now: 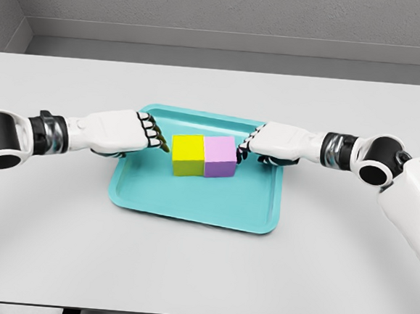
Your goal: Push two cubes
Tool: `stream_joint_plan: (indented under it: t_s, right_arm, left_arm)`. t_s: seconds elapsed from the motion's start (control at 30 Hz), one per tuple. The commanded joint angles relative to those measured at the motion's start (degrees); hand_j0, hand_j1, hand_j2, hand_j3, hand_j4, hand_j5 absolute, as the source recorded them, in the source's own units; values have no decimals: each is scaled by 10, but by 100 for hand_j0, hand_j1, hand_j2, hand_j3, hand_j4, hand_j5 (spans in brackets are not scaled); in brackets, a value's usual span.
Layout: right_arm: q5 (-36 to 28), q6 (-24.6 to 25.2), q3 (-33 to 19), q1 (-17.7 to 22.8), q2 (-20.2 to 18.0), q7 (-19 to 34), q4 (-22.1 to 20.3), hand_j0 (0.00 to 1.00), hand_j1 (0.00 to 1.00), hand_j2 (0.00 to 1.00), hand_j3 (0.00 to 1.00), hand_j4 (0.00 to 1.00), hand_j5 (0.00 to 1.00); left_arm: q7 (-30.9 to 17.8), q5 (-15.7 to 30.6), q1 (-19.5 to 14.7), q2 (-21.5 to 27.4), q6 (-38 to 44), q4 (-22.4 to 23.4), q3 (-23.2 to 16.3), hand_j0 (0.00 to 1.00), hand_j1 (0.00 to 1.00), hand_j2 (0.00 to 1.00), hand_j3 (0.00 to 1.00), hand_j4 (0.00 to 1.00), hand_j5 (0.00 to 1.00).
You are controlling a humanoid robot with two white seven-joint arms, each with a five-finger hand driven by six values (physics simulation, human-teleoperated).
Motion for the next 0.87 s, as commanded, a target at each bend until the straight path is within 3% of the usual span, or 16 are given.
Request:
stream_joint_plan:
  t_s: [0.0, 0.17, 0.23, 0.33, 0.37, 0.4, 0.43, 0.47, 0.53, 0.83]
  right_arm:
    - [-3, 1, -1, 0, -2, 0, 1, 58, 58, 58, 58, 58, 58]
    - [-11, 1, -8, -2, -13, 0, -11, 58, 58, 58, 58, 58, 58]
    - [-22, 1, -20, -8, -49, 0, -39, 59, 59, 59, 59, 59, 59]
    - [-67, 1, -87, -2, -114, 0, -93, 63, 63, 63, 63, 63, 63]
    - [-81, 1, -117, 12, -130, 0, -105, 70, 70, 70, 70, 70, 70]
    - [-102, 1, -153, 32, -149, 0, -107, 89, 89, 89, 89, 89, 89]
    - [-114, 1, -184, 45, -165, 0, -104, 99, 99, 99, 99, 99, 99]
    - [-115, 1, -201, 62, -172, 0, -105, 99, 99, 99, 99, 99, 99]
    - [-115, 1, -205, 91, -173, 0, -106, 99, 99, 99, 99, 99, 99]
    - [-114, 1, -199, 103, -169, 0, -106, 99, 99, 99, 99, 99, 99]
  left_arm:
    - [0, 3, 0, 6, 1, 5, 2, 84, 84, 84, 84, 84, 84]
    - [2, 11, -3, 41, 1, 6, 10, 85, 85, 85, 85, 85, 85]
    - [4, 28, -3, 60, 1, 7, 17, 85, 85, 85, 85, 85, 85]
    - [5, 54, -5, 89, 1, 8, 18, 91, 91, 91, 91, 91, 91]
    - [5, 66, -6, 99, 1, 8, 18, 94, 94, 94, 94, 94, 94]
    - [5, 83, -6, 106, 1, 10, 27, 99, 99, 99, 99, 99, 99]
    - [5, 118, -5, 106, 1, 26, 32, 100, 100, 100, 100, 100, 100]
    - [6, 142, -5, 112, 1, 39, 33, 100, 100, 100, 100, 100, 100]
    - [5, 154, -5, 128, 1, 41, 35, 100, 100, 100, 100, 100, 100]
    - [5, 153, -4, 147, 1, 68, 64, 100, 100, 100, 100, 100, 100]
